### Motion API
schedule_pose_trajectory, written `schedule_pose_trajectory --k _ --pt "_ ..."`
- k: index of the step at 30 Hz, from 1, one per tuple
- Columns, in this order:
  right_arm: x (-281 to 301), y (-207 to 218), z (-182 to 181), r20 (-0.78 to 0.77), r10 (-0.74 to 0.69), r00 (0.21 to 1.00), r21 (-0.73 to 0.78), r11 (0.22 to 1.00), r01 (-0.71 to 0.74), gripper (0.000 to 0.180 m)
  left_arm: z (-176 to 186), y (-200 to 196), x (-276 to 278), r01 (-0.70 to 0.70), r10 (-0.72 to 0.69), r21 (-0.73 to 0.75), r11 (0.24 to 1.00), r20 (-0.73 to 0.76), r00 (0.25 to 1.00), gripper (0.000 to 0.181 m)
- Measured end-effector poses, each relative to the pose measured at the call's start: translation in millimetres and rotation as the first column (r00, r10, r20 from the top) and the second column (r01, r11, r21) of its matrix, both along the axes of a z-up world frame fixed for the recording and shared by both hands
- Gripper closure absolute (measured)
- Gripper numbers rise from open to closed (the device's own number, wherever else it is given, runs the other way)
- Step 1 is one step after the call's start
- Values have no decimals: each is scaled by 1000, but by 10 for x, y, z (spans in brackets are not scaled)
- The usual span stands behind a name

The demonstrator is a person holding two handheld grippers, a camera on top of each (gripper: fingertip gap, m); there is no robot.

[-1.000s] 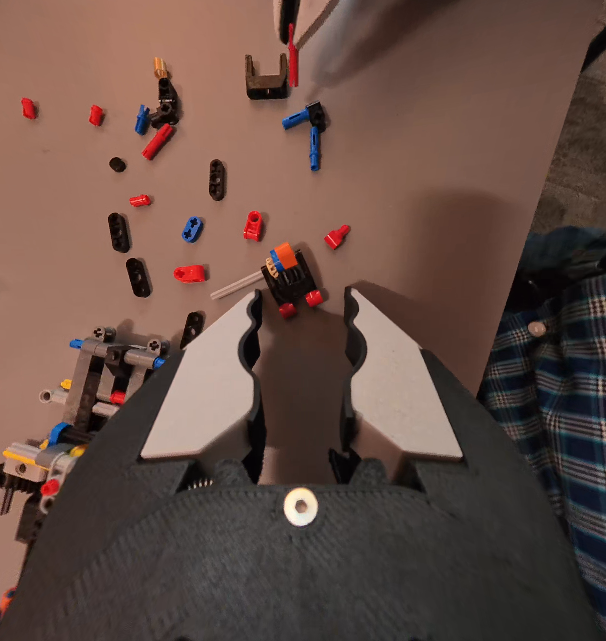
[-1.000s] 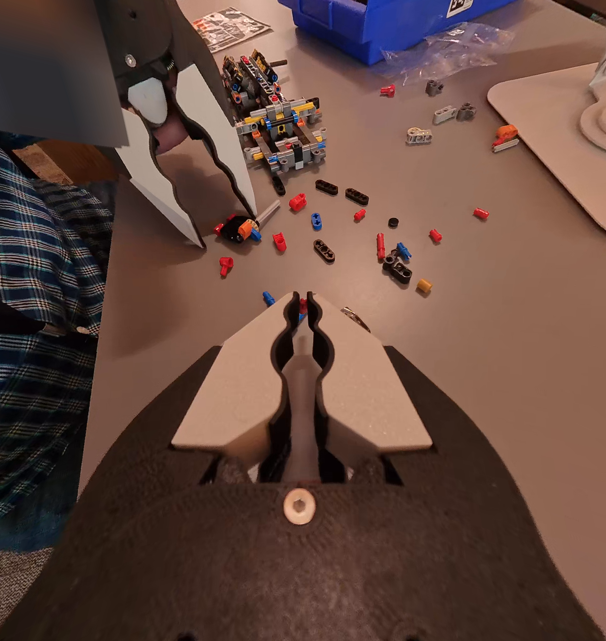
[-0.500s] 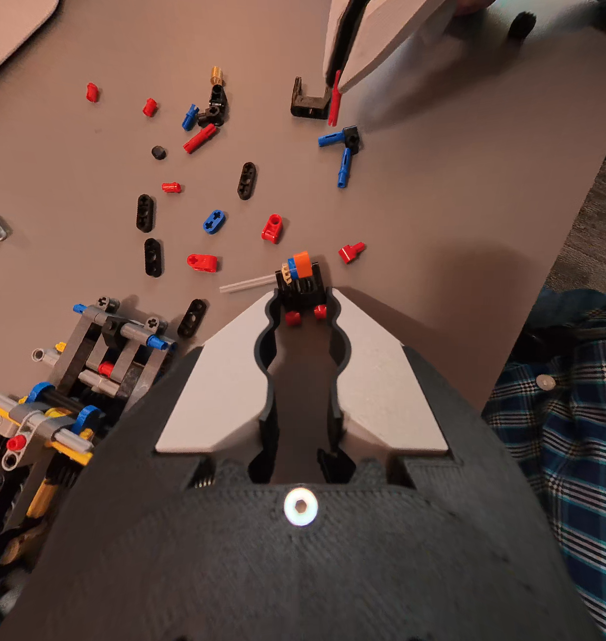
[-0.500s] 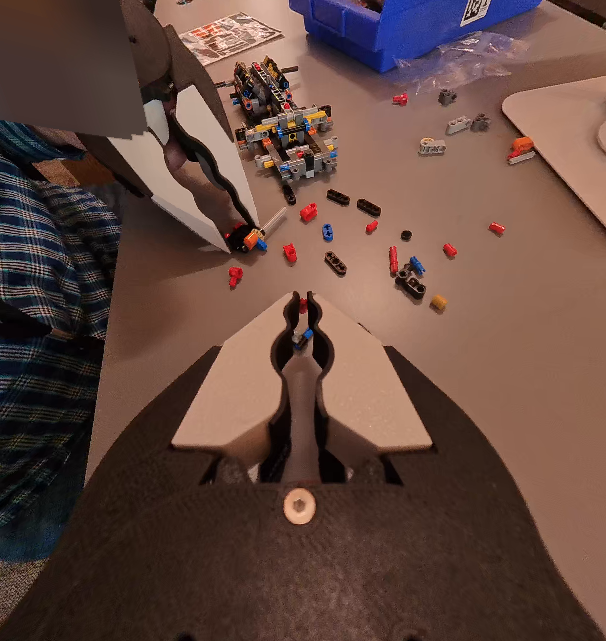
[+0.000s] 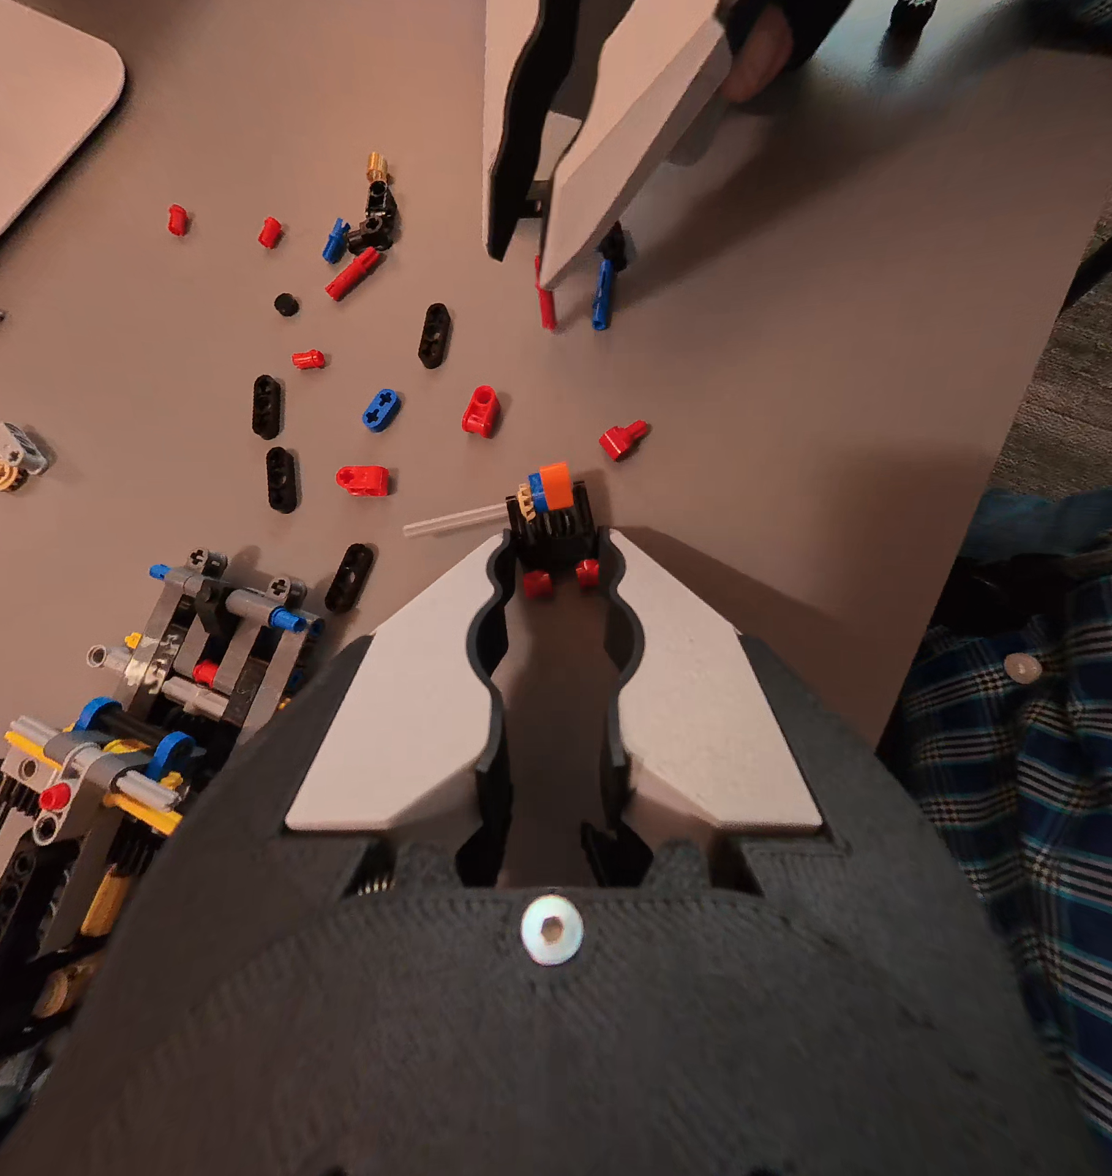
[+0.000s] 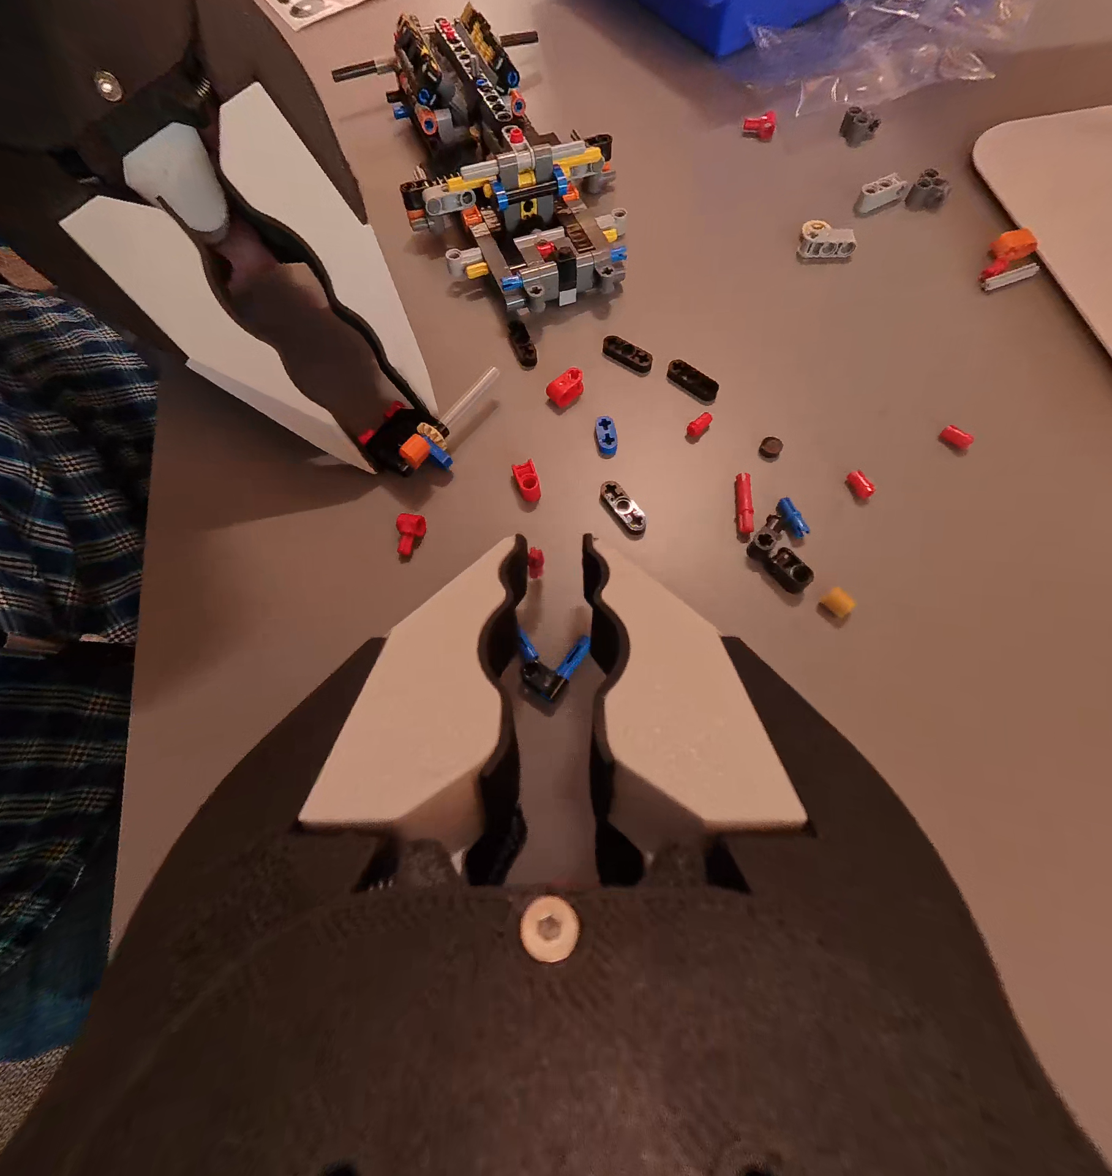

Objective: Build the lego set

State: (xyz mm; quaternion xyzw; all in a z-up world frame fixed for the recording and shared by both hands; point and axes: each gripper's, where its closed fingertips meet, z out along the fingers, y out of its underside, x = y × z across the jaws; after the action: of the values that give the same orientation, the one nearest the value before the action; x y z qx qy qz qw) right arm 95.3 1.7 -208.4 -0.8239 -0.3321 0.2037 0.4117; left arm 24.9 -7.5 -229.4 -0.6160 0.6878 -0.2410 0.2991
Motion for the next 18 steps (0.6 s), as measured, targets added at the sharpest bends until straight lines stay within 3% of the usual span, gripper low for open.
schedule_pose_trajectory --k 3,7,9,12,17,18 --pt "3 5 -17 24 8 1000 12 1000 -8 179 6 -17 -10 22 -22 18 1000 4 1000 156" --pt "21 37 -13 23 -3 1000 2 1000 3 179 11 -53 -11 40 -40 48 998 7 999 156" --pt "-2 70 37 -18 -15 1000 4 1000 15 164 18 -57 -24 44 -44 58 997 10 999 156" --pt "2 85 42 8 -9 1000 15 1000 9 180 33 -38 -52 31 -32 61 998 20 999 156" --pt "-52 136 98 -20 -8 1000 23 1000 8 180 45 -23 -96 20 -23 70 997 35 999 156" --pt "-59 161 123 -34 -21 999 23 999 21 171 51 -13 -103 15 -18 76 997 41 999 156"
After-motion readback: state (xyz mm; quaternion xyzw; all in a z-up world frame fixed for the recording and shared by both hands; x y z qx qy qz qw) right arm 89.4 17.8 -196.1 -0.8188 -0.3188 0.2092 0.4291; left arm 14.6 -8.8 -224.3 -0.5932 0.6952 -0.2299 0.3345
